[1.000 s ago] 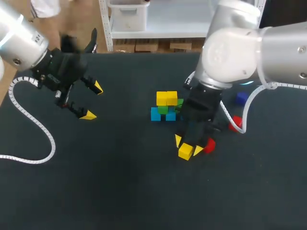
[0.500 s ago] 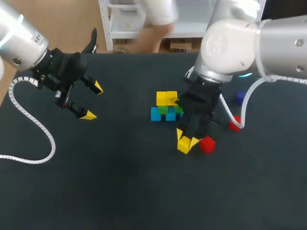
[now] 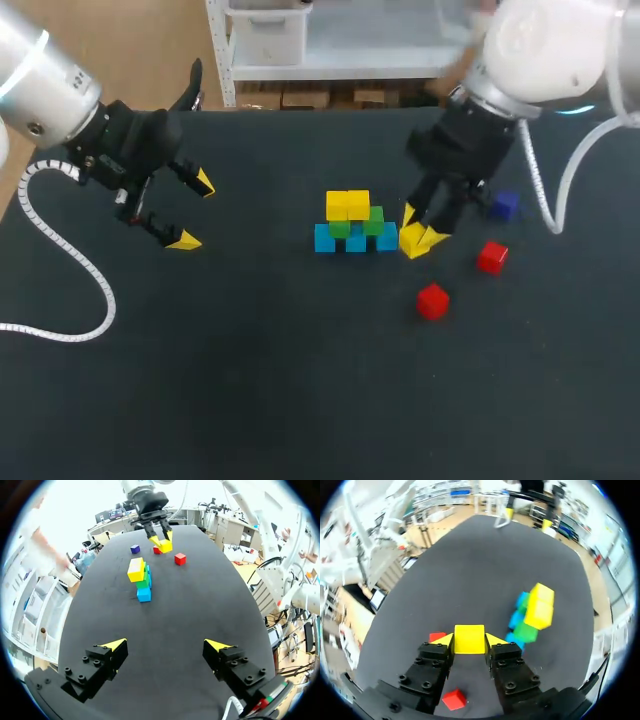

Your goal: Place the blue cubes, place green cubes on the blue cubes, place the yellow cubes on the green cubes, then place the red cubes on the yellow cubes, and place purple cube on the red cubes.

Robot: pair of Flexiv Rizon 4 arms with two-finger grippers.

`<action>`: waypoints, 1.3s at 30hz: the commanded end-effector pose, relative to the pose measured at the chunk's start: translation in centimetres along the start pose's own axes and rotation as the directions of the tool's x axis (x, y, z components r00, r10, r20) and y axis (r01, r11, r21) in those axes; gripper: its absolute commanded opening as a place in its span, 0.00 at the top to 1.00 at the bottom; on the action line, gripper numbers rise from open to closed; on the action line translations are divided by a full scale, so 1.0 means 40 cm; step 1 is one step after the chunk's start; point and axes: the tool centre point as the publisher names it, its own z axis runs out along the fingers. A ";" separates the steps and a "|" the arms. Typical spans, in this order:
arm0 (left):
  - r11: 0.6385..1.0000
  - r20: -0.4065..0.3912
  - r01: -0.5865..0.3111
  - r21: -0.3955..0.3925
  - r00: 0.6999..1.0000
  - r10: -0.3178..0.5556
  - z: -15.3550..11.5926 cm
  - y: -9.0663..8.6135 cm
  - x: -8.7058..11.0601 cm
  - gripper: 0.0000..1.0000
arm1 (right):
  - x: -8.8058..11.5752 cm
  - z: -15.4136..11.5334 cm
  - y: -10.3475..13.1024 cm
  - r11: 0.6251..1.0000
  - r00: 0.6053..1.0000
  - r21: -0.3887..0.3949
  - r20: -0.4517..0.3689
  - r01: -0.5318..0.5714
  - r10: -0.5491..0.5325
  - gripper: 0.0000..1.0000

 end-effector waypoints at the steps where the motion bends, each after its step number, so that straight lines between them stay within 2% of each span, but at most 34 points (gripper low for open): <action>1: 1.000 0.002 -0.003 0.001 1.000 0.003 0.001 0.002 0.002 0.00 | 0.009 -0.007 -0.002 0.996 0.999 0.078 0.014 -0.043 0.042 1.00; 5: 1.000 0.002 -0.003 0.001 1.000 0.003 0.001 0.002 0.002 0.00 | 0.010 -0.009 -0.026 0.986 0.996 0.142 0.024 -0.087 0.085 1.00; 9: 1.000 0.002 -0.003 0.001 1.000 0.003 0.001 0.002 0.002 0.00 | 0.009 -0.013 -0.047 0.977 0.992 0.175 0.029 -0.125 0.122 1.00; 15: 1.000 0.002 -0.003 0.001 1.000 0.003 0.001 0.002 0.002 0.00 | 0.016 -0.015 -0.087 0.958 0.978 0.198 0.070 -0.206 0.196 1.00; 25: 1.000 0.002 -0.003 0.001 1.000 0.003 0.001 0.002 0.002 0.00 | 0.012 -0.022 -0.138 0.942 0.963 0.210 0.112 -0.262 0.243 1.00; 39: 1.000 0.002 -0.003 0.001 1.000 0.003 0.001 0.002 0.002 0.00 | 0.000 -0.015 -0.165 0.923 0.949 0.232 0.145 -0.308 0.280 1.00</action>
